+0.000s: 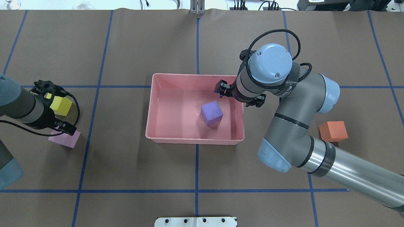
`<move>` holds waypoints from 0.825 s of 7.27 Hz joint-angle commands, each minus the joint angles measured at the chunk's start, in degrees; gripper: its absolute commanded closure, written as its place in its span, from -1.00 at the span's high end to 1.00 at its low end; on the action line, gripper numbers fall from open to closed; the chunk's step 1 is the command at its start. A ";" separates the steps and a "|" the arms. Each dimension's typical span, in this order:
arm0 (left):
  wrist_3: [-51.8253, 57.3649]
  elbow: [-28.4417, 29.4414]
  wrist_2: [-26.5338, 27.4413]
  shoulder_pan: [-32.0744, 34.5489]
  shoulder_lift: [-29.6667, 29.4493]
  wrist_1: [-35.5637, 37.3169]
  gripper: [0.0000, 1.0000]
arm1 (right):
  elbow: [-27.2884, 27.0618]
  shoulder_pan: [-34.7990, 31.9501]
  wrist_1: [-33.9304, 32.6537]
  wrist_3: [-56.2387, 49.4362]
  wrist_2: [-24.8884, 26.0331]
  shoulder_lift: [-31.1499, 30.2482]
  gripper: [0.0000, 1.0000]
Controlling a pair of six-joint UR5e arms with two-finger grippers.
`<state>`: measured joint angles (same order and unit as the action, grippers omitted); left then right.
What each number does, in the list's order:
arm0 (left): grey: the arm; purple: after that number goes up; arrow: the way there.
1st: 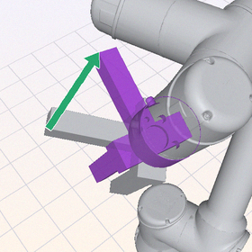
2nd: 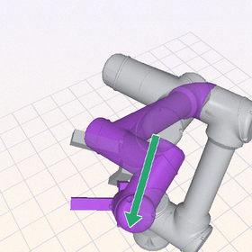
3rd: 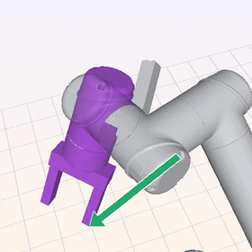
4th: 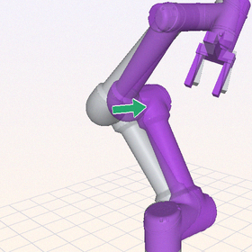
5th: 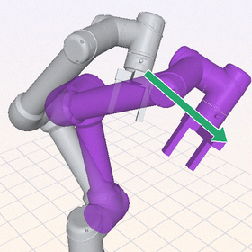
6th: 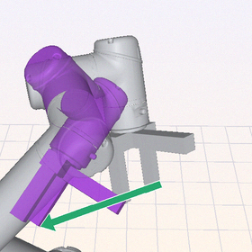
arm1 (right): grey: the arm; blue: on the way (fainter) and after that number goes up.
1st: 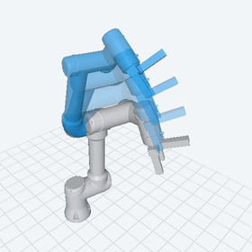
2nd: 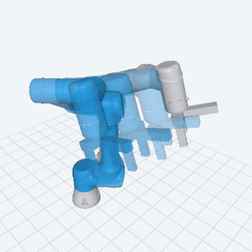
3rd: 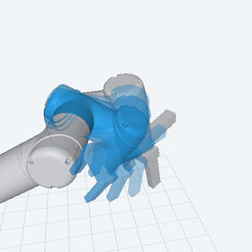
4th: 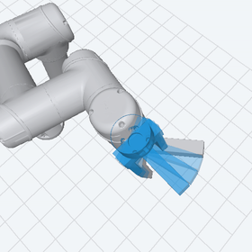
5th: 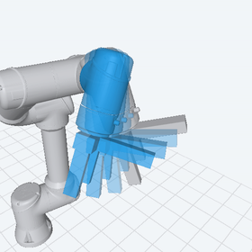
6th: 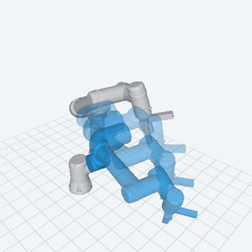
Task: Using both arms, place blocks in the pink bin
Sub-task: 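Open the right gripper and lift away while the left gripper descends to the lilac cube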
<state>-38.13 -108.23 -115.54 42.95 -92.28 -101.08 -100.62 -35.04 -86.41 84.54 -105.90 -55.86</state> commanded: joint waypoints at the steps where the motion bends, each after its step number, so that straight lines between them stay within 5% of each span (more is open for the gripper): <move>1: -0.36 1.79 -0.29 -0.50 -1.05 0.01 0.99 | -0.01 -0.29 0.01 -0.07 -0.01 -0.04 1.00; 3: -0.45 3.72 -0.47 -1.55 -1.41 -0.69 0.98 | -0.10 -2.21 0.01 -0.16 -0.36 -0.04 1.00; 4: -0.54 3.47 -0.56 -1.64 -1.67 -0.61 0.21 | -0.19 -4.23 0.01 -1.55 -1.06 -0.12 1.00; 5: -0.54 3.03 -1.43 -1.64 -1.76 -0.35 -0.98 | -0.62 -6.25 0.10 -4.53 -1.50 -1.08 1.00; 6: -0.71 2.15 -4.83 -1.47 -2.81 0.09 -1.00 | -1.85 -8.79 0.19 -8.12 -3.07 -3.79 1.00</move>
<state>-38.70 -105.27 -117.46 41.39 -94.21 -101.41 -101.37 -40.86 -86.32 80.37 -107.50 -57.21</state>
